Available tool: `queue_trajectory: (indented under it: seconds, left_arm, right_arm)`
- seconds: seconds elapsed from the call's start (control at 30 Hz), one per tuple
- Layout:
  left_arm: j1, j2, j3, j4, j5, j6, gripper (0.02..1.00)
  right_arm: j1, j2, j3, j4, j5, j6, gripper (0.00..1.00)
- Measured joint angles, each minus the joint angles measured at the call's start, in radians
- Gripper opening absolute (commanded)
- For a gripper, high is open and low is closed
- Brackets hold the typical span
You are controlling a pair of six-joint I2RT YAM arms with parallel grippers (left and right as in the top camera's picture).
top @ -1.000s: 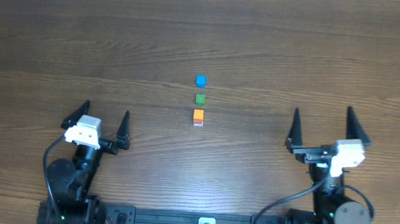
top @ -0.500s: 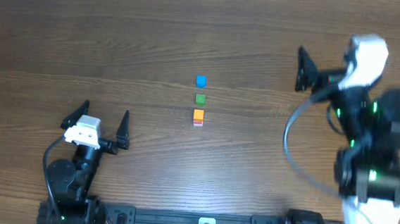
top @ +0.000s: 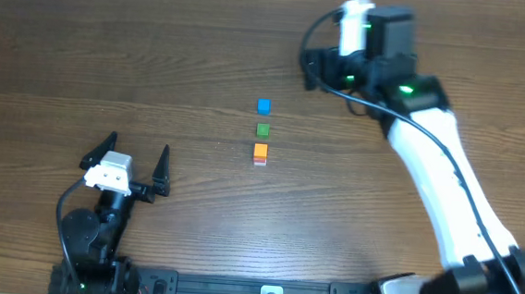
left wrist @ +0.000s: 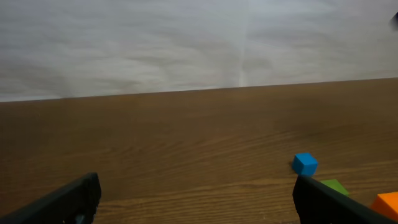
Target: Stack Cubes
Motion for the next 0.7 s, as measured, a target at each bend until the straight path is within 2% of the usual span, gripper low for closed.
queue_trajectory:
  seconds: [0.3, 0.7]
  left_arm:
    - [0.0, 0.0, 0.0, 0.0, 0.0, 0.0, 0.998]
    - [0.0, 0.0, 0.0, 0.0, 0.0, 0.0, 1.0]
  right_arm:
    - [0.175, 0.261, 0.135, -0.224, 0.117, 0.158, 0.991]
    - [0.289, 0.448, 0.267, -0.32, 0.159, 0.307, 0.991]
